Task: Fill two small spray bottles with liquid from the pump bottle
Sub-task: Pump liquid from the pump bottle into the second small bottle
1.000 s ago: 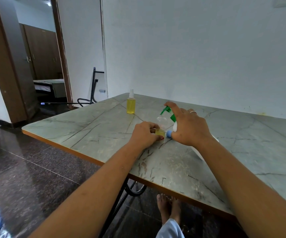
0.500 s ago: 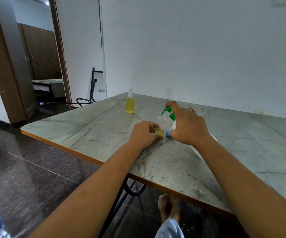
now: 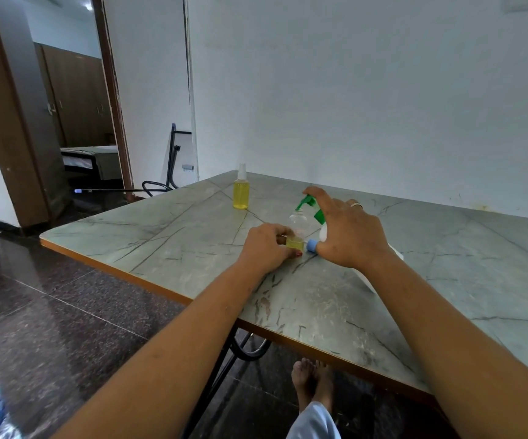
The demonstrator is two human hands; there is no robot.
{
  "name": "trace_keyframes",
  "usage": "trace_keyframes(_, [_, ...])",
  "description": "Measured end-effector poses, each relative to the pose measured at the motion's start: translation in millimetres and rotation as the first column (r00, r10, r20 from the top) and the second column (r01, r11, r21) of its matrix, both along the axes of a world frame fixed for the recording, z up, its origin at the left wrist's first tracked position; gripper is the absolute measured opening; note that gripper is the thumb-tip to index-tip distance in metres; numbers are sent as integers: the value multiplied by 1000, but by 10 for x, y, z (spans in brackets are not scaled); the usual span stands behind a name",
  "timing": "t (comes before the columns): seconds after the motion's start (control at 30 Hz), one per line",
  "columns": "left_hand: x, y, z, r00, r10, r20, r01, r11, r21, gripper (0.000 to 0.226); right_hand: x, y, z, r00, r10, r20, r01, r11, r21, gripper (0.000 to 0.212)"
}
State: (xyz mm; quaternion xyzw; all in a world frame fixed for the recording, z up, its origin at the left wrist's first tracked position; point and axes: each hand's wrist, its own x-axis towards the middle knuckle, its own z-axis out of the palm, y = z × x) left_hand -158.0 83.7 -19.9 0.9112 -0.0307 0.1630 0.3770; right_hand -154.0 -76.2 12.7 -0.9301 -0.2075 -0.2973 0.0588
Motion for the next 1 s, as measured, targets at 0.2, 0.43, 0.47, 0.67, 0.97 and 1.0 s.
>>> trace_keyframes(0.2, [6,-3,-5,1000,4,-11,-4,1000,4,54,-8,-6,2,1000,2,-2,-2,1000,2,88])
trace_keyframes(0.43, [7,-8,1,1000,6,-12,-6,1000,1,54,-11,1,16,1000,-6,-15,7,1000,21,82])
trace_keyframes(0.47, [4,-9,2,1000,5,-8,-5,1000,3,53,-9,4,16,1000,-6,-17,6,1000,25,81])
trace_keyframes(0.67, [-5,-7,3,1000,1,5,-1,1000,22,53,-10,17,24,1000,-7,-30,8,999,41,79])
trace_keyframes(0.97, [3,-4,0,1000,4,14,-4,999,36,51,-16,29,22,999,-8,-33,9,999,46,80])
trace_keyframes(1.0, [1,-3,-1,1000,5,16,-6,999,34,51,-15,25,17,1000,-6,-28,7,999,40,81])
